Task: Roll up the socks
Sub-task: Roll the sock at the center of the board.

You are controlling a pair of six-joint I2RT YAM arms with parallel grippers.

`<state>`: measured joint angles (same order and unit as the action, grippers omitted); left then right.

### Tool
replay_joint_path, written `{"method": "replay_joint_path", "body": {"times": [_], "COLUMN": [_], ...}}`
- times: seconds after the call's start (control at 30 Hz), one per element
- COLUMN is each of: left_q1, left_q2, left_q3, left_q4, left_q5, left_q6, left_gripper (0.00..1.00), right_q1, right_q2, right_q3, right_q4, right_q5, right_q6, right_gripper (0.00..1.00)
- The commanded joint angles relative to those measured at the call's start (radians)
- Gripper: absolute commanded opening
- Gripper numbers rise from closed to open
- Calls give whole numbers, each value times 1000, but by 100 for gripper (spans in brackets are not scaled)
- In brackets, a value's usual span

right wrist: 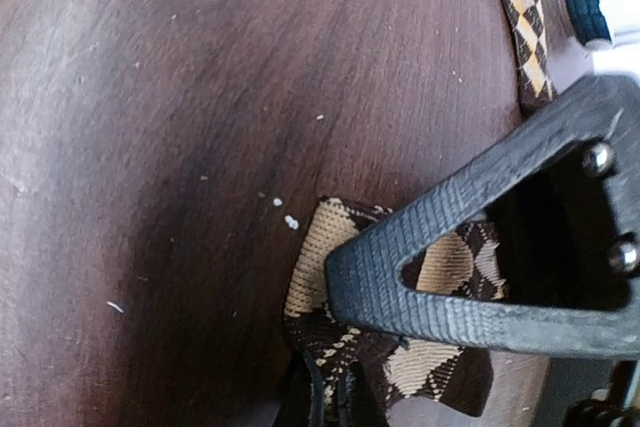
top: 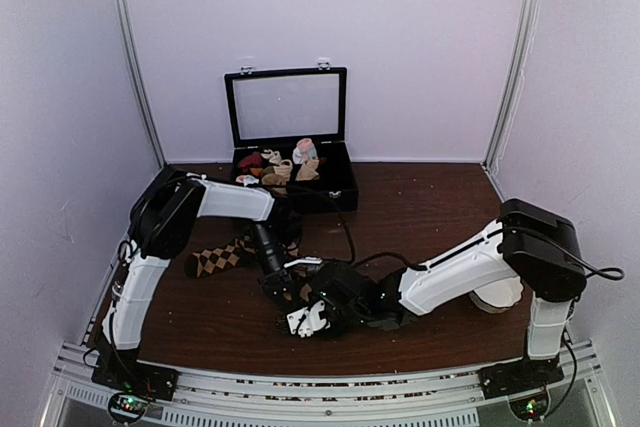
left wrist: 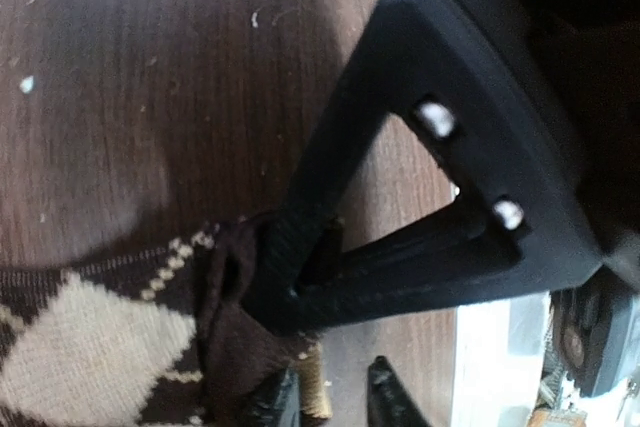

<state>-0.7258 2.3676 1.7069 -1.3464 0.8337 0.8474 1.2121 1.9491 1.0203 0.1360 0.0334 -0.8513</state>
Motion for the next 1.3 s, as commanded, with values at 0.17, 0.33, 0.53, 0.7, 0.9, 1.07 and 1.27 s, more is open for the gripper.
{"method": "replay_joint_path", "body": {"times": [0.17,0.33,0.53,0.7,0.9,1.07,1.27], "left_q1": [38,55,118,83,14,-54,-138], "left_q2": [-418,-583,-602,-703,-825,-776,-682], "left_q3": [-201,-283,-329,-462,-613,-668,-608], "left_q4": [431,537,642,739,720,715,730], "left_q5": [-328,-510,-656,-617,-391,-337,-421], "left_q6": [-216,-250,-312,-221,-96,-44,-41], "left_gripper": [98,98,98,98,98,98,93], "right_q1": [-4,-11,-69,-161,-260,-295,-330], "right_q2": [-25,-52,-42,-14,38,96,124], "right_q3": [-12,-81,-136,-131,-82,-25,-88], "right_q4": [-218,-166,-48,10,1,-27,140], "right_q5": [-231,-309,-439,-589,-730,-795,-895], "right_q6": [418,593,817,1029,1223,1336,1516], "right_gripper": [0,0,0,0,0,0,0]}}
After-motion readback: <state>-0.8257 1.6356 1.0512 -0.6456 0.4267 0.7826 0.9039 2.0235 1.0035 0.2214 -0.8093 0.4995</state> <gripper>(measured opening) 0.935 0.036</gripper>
